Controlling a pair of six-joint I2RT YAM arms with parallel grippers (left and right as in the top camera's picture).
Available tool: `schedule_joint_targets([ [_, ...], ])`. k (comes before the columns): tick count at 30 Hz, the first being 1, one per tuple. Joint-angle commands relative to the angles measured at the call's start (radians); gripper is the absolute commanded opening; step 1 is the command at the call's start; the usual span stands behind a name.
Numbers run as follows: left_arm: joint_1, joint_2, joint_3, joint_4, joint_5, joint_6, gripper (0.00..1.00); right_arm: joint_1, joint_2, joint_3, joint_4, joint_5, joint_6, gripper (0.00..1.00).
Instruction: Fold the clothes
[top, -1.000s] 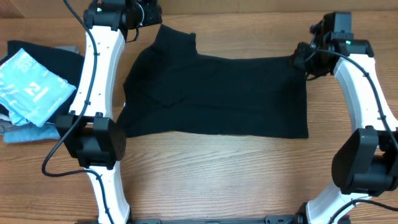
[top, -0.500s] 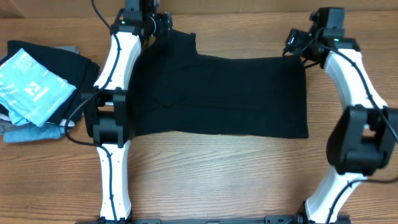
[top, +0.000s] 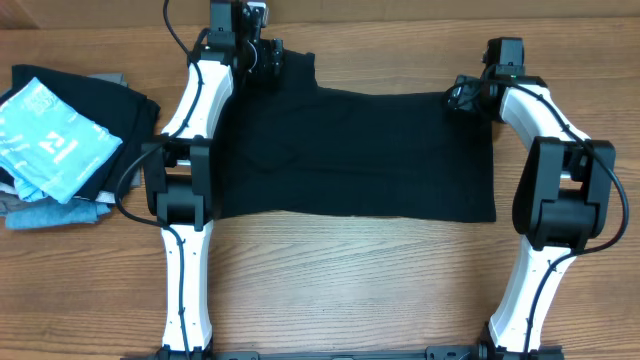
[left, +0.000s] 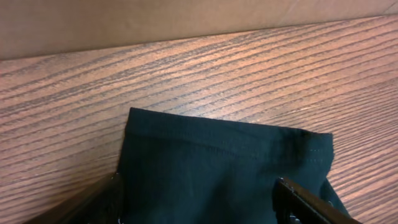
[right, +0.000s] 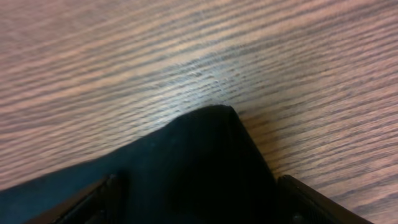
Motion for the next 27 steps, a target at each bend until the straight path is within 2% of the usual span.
schedule_joint_targets([
  [1,0.000,0.047,0.003,0.026,0.003,0.042,0.79,0.003,0.007,0.012,0.014,0.026,-0.008,0.84],
  [5,0.000,0.050,0.003,0.072,-0.042,0.063,0.77,0.003,0.007,0.012,0.014,0.025,-0.008,0.84],
  [9,0.000,0.077,0.002,0.133,-0.051,0.138,0.76,0.003,0.007,0.012,0.013,0.025,-0.008,0.84],
  [18,0.000,0.168,0.002,0.171,-0.081,0.139,0.77,0.003,0.007,0.012,0.004,0.025,-0.008,0.84],
  [20,0.001,0.178,0.002,0.166,-0.082,0.139,0.74,0.003,0.007,0.012,-0.003,0.025,-0.008,0.83],
  [22,0.001,0.178,0.002,0.162,-0.074,0.139,0.62,0.003,0.007,0.012,-0.010,0.025,-0.008,0.77],
  [23,0.001,0.174,0.006,0.164,-0.070,0.139,0.47,0.003,0.007,0.012,-0.010,0.025,-0.008,0.67],
  [24,0.001,0.173,0.019,0.162,-0.070,0.138,0.36,0.003,0.007,0.012,-0.012,0.025,-0.008,0.57],
  [25,0.001,0.173,0.047,0.150,-0.071,0.138,0.28,0.003,0.007,0.012,-0.015,0.025,-0.008,0.42],
  [27,0.001,0.173,0.092,0.121,-0.072,0.139,0.24,0.003,0.007,0.012,-0.024,0.025,-0.008,0.28],
])
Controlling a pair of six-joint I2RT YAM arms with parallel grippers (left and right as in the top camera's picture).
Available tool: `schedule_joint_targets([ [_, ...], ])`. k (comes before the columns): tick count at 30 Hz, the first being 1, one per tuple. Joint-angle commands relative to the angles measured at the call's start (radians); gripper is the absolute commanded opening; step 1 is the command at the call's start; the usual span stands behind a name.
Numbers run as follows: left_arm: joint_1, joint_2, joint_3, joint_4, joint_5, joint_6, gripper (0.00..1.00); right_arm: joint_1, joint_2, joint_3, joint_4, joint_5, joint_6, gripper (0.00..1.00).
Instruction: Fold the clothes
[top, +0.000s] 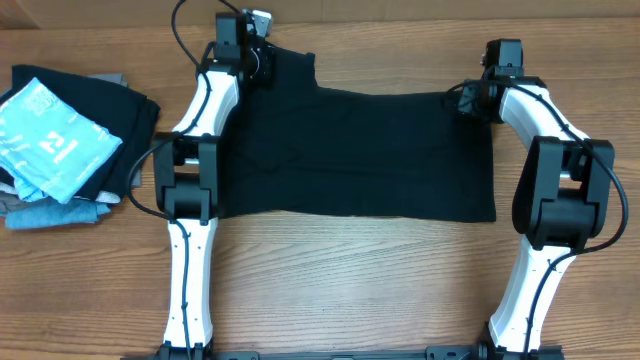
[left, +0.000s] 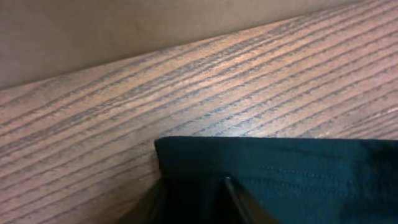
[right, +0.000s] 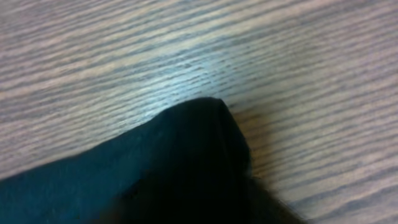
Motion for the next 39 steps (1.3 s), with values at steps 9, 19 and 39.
schedule_joint_targets([
  [9,0.000,0.050,0.237,-0.143,-0.008,0.008,0.12,0.002,0.004,0.013,0.024,0.011,-0.003,0.17],
  [19,0.000,0.048,0.340,-0.283,-0.008,0.008,0.04,0.002,0.004,0.013,0.056,0.011,-0.003,0.04],
  [39,0.000,0.007,0.343,-0.433,-0.001,0.007,0.09,0.002,0.081,0.013,0.184,-0.028,-0.022,0.55],
])
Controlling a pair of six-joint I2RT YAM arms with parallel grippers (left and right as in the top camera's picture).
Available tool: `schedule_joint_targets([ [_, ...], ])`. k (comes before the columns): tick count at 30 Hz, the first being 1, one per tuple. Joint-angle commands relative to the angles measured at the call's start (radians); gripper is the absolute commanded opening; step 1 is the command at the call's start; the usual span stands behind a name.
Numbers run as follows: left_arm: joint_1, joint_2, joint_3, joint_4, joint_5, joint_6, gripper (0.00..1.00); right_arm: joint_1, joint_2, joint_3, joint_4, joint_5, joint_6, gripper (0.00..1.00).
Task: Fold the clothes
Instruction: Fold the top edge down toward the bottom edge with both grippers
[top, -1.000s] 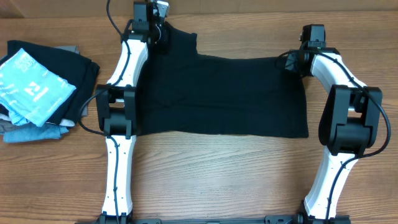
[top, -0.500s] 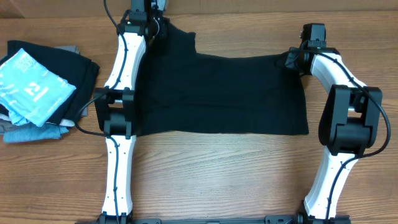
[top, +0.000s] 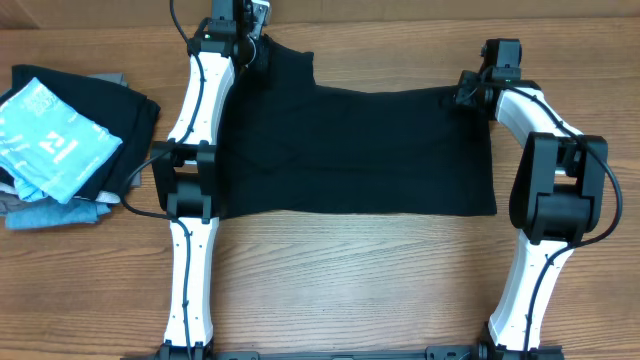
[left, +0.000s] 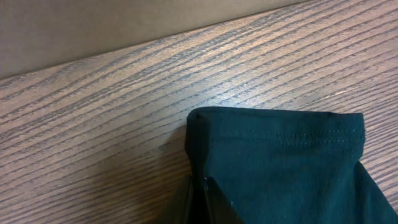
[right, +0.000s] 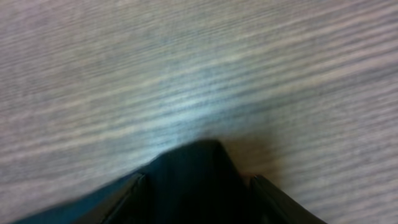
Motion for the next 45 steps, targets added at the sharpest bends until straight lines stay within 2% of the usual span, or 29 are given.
schedule_joint_targets([
  [1,0.001,-0.027,0.030,-0.003,0.001,0.008,0.09,0.002,0.034,0.011,-0.003,-0.017,-0.003,0.54],
  [3,0.001,-0.027,0.030,-0.003,0.002,0.008,0.09,0.002,0.034,0.011,0.004,-0.018,-0.003,0.49],
  [7,0.001,-0.030,0.030,-0.003,0.002,0.008,0.09,0.002,0.034,0.011,0.064,-0.051,-0.005,0.08],
  [8,0.001,-0.031,0.030,-0.004,0.002,0.007,0.09,0.002,0.034,0.011,0.082,-0.061,-0.008,0.04],
  [16,0.020,-0.116,0.030,-0.076,0.003,-0.023,0.09,0.002,0.026,0.012,0.069,-0.069,-0.052,0.04],
  [20,0.025,-0.165,0.030,-0.113,0.003,-0.023,0.05,0.002,-0.015,0.012,0.063,-0.069,-0.053,0.04],
  [27,0.034,-0.198,0.030,-0.190,0.028,-0.031,0.05,0.002,-0.080,0.012,0.038,-0.069,-0.056,0.04],
  [33,0.036,-0.219,0.030,-0.332,0.084,-0.049,0.04,0.002,-0.147,0.012,-0.061,-0.069,-0.082,0.04],
  [41,0.039,-0.325,0.030,-0.512,0.079,-0.066,0.04,0.002,-0.201,0.012,-0.196,-0.069,-0.082,0.04],
  [45,0.047,-0.361,0.030,-0.600,0.076,-0.083,0.04,0.002,-0.216,0.012,-0.283,-0.069,-0.134,0.04],
])
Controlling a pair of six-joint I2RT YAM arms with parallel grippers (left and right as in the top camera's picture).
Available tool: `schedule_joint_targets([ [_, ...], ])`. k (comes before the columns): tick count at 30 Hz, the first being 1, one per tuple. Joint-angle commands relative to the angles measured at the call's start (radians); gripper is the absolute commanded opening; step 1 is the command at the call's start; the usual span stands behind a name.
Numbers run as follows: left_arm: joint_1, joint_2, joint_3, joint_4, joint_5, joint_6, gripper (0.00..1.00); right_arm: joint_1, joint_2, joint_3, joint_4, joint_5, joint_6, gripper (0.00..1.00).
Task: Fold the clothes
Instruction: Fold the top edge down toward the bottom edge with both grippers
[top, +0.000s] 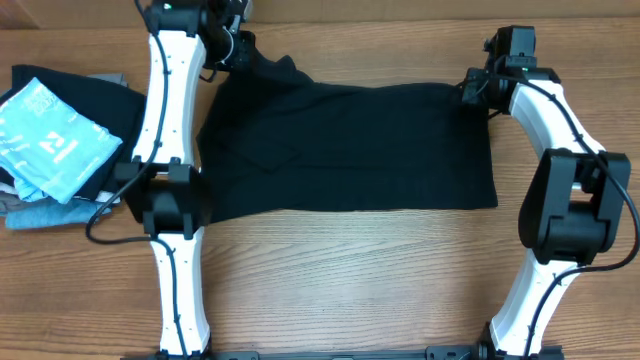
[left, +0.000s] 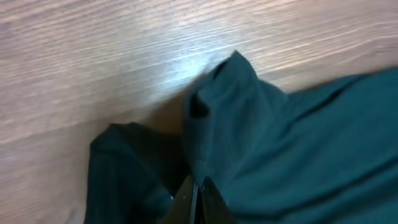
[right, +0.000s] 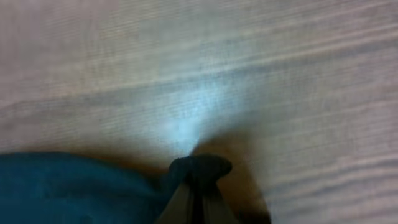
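Note:
A black garment (top: 350, 145) lies spread across the middle of the table. My left gripper (top: 232, 42) is shut on the garment's far left corner (left: 230, 118), which is bunched and raised off the wood. My right gripper (top: 478, 88) is shut on the far right corner (right: 200, 168), pinched into a small knob above the table. The near edge of the garment rests flat on the table.
A pile of other clothes (top: 60, 145) sits at the left edge of the table, topped by a light blue piece with white print. Bare wooden table (top: 350, 290) lies in front of the garment. A wall runs along the far edge.
Both grippers have lifted the far corners off the table. The left corner is now bunched and pulled toward the left. The right gripper's jaws have pinched tight on their corner.
Both grippers stood open around the garment's far corners lying flat. Then both were shut on those corners, still flat on the wood. Now both corners hang raised and bunched, and the far edge has drawn taut between the arms.

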Motion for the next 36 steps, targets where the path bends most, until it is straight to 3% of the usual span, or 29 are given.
schedule_joint_targets([
  [1,0.023,-0.066,0.017,-0.069,0.008,-0.041,0.04,0.003,-0.061,0.012,-0.054,-0.001,-0.052,0.04],
  [14,0.063,-0.066,0.017,-0.385,0.000,-0.163,0.04,0.003,-0.225,0.012,-0.306,-0.001,-0.052,0.04],
  [24,0.060,-0.067,0.016,-0.385,0.004,-0.234,0.04,0.003,-0.238,0.012,-0.497,-0.002,-0.071,0.04],
  [30,0.055,-0.159,0.013,-0.385,-0.032,-0.272,0.04,0.003,-0.238,0.012,-0.512,-0.039,-0.070,0.04],
  [36,0.038,-0.351,-0.205,-0.385,-0.105,-0.293,0.04,0.003,-0.238,0.012,-0.520,-0.046,-0.070,0.04],
])
